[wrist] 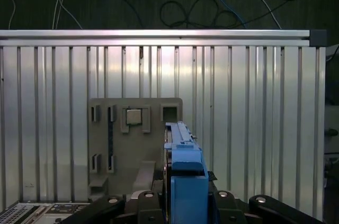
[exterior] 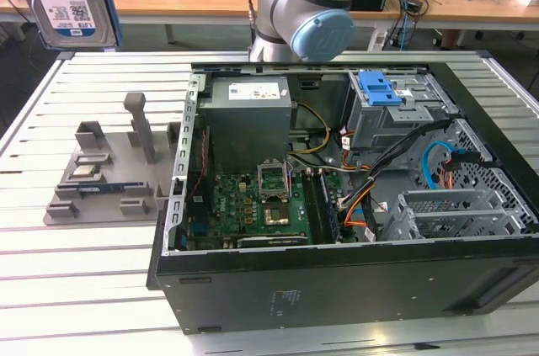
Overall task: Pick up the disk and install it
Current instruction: 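Pick up the disk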
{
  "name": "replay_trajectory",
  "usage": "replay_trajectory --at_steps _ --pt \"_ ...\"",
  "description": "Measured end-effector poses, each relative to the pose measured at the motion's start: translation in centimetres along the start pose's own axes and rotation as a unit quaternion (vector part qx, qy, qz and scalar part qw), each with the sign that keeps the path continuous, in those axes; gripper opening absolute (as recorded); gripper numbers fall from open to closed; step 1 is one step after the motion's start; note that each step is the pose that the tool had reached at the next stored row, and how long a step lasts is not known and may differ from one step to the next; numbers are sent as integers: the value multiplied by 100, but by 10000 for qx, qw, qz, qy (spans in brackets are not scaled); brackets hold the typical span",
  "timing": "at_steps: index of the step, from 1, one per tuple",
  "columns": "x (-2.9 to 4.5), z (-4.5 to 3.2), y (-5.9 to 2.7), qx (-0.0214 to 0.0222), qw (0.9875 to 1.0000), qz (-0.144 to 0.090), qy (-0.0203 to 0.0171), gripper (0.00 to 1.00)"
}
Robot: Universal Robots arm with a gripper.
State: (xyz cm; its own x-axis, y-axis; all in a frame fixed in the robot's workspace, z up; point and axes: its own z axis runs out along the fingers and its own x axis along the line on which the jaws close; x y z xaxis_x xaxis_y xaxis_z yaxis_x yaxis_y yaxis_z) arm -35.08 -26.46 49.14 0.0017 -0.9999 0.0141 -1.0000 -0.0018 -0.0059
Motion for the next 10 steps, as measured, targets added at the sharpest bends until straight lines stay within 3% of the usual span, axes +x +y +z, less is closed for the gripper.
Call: replay_trajectory --at_steps 4,10 --pt "0 1 -175 -1 10000 0 0 36" --pt "0 2 -529 -5 10000 0 0 36"
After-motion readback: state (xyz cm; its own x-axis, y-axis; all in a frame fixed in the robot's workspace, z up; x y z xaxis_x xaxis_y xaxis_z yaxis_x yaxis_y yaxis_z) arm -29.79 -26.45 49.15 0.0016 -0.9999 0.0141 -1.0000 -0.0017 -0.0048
